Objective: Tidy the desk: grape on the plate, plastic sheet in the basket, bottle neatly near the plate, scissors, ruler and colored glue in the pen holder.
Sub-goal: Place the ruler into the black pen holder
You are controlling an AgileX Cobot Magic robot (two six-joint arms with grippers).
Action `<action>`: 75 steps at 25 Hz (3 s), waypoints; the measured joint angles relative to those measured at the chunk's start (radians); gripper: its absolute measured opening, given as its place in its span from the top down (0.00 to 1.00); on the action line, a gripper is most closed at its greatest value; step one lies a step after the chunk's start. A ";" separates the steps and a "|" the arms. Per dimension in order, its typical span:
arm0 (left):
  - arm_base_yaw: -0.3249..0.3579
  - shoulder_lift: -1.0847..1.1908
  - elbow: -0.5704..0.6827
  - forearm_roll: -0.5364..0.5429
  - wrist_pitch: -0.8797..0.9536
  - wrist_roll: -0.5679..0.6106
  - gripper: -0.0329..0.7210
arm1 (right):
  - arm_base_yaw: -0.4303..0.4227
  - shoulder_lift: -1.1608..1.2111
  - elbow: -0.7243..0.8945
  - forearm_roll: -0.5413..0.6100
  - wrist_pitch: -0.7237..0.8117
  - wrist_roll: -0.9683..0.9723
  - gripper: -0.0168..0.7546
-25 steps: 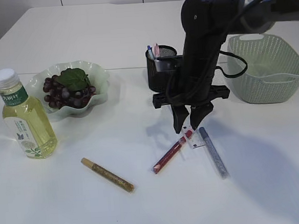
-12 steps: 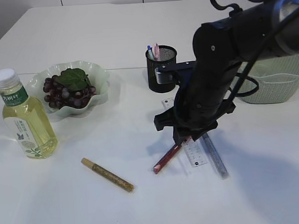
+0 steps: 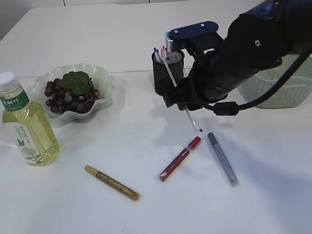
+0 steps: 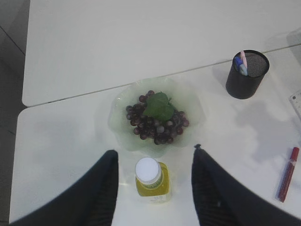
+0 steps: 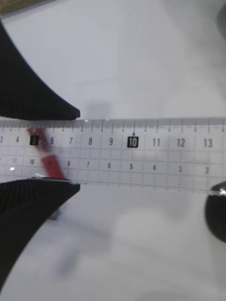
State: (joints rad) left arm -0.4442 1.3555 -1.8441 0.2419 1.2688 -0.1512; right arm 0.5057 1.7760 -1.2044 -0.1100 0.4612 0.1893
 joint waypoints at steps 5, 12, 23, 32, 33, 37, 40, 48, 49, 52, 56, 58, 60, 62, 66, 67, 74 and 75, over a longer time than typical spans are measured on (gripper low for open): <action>0.000 0.000 0.000 0.000 0.000 0.000 0.46 | 0.000 -0.005 0.000 -0.086 -0.213 0.002 0.62; 0.000 0.000 0.000 0.000 0.000 0.000 0.46 | -0.047 0.004 0.000 -0.152 -0.602 0.000 0.63; 0.000 0.000 0.000 0.004 0.000 0.000 0.46 | -0.141 0.186 -0.185 -0.156 -0.734 -0.020 0.62; 0.000 0.004 0.000 0.025 0.000 0.000 0.46 | -0.149 0.331 -0.346 -0.159 -0.734 -0.109 0.62; 0.000 0.006 0.000 0.028 0.000 0.000 0.46 | -0.154 0.341 -0.362 -0.159 -0.736 -0.111 0.62; 0.000 0.018 0.000 0.036 0.000 0.000 0.46 | -0.176 0.368 -0.389 -0.147 -0.748 -0.113 0.62; 0.000 0.036 0.000 0.043 0.000 0.000 0.46 | -0.189 0.388 -0.398 -0.129 -0.778 -0.113 0.62; 0.000 0.070 0.000 0.052 0.000 0.000 0.46 | -0.193 0.469 -0.446 -0.093 -0.815 -0.115 0.62; 0.000 0.070 0.000 0.053 0.000 0.000 0.46 | -0.193 0.477 -0.454 -0.088 -0.817 -0.115 0.62; 0.000 0.070 0.000 0.069 0.000 0.000 0.46 | -0.193 0.497 -0.466 -0.082 -0.837 -0.115 0.62; 0.000 0.070 0.001 0.078 0.000 0.000 0.46 | -0.193 0.514 -0.468 -0.081 -0.852 -0.115 0.62; 0.000 0.070 0.001 0.080 0.000 0.000 0.46 | -0.193 0.521 -0.468 -0.077 -0.854 -0.115 0.62; 0.000 0.070 0.001 0.080 0.000 0.000 0.46 | -0.195 0.521 -0.468 -0.077 -0.855 -0.118 0.62; 0.000 0.070 0.001 0.083 0.000 0.000 0.46 | -0.201 0.521 -0.468 -0.075 -0.855 -0.119 0.62; 0.000 0.070 0.001 0.083 0.000 0.000 0.46 | -0.206 0.521 -0.468 -0.067 -0.855 -0.119 0.62; 0.000 0.070 0.001 0.083 0.000 0.000 0.46 | -0.207 0.521 -0.468 -0.067 -0.855 -0.119 0.62; 0.000 0.070 0.001 0.083 0.000 0.000 0.46 | -0.209 0.521 -0.468 -0.066 -0.813 -0.120 0.62; 0.000 0.070 0.001 0.083 0.000 0.000 0.46 | -0.209 0.521 -0.468 -0.066 -0.808 -0.120 0.62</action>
State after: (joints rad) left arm -0.4442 1.4252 -1.8433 0.3245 1.2688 -0.1512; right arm 0.2970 2.2966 -1.6728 -0.1756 -0.3471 0.0689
